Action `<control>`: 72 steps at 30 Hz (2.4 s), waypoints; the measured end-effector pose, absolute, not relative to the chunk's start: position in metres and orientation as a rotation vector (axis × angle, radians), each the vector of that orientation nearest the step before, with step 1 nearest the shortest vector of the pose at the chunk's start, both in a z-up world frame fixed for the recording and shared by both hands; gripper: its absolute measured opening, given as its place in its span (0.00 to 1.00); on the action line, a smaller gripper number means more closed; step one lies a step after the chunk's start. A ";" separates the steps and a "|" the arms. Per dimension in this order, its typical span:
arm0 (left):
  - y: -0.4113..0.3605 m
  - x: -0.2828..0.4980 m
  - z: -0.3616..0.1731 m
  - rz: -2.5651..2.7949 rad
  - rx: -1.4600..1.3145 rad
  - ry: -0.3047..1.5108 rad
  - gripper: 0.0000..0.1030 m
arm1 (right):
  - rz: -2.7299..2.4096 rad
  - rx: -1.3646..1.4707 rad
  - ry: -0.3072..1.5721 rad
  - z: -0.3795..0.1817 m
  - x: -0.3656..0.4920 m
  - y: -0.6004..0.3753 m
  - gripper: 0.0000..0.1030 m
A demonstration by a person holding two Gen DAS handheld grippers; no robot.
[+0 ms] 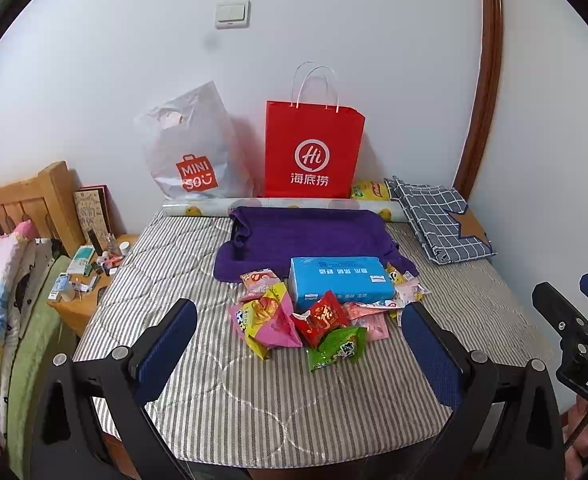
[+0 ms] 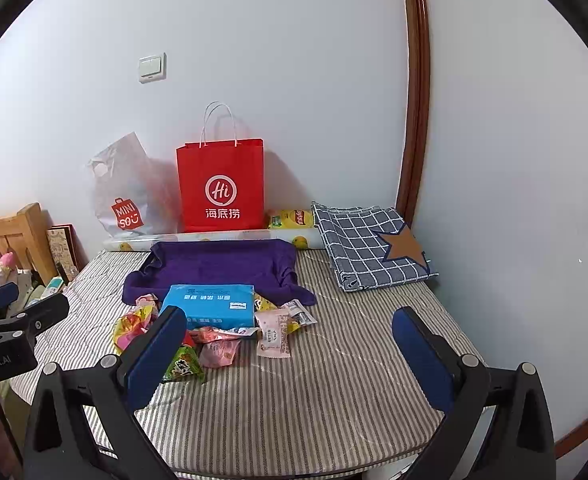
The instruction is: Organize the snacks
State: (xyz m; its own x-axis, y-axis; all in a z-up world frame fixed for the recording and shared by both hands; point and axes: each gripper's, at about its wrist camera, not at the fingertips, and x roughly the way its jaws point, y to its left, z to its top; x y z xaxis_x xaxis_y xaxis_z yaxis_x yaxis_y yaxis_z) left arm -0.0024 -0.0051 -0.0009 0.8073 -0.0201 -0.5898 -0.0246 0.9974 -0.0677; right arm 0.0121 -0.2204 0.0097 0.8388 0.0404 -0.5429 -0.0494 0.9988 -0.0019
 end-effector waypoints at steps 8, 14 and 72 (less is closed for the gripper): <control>-0.007 -0.003 0.001 -0.010 -0.088 0.631 0.99 | 0.041 -0.020 0.576 0.008 0.011 -0.220 1.00; -0.011 -0.001 0.003 -0.020 -0.082 0.628 0.99 | 0.036 -0.017 0.579 0.011 0.012 -0.222 1.00; -0.018 0.005 -0.007 -0.014 -0.066 0.658 0.99 | 0.021 -0.027 0.611 0.000 0.012 -0.219 1.00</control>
State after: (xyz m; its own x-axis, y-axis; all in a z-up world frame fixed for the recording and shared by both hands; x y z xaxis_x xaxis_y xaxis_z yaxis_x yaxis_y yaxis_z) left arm 0.0049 -0.0183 -0.0072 0.7910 -0.0342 -0.6109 -0.0078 0.9978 -0.0659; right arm 0.0122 -0.2189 -0.0003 0.8190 0.0113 -0.5737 -0.0272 0.9994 -0.0191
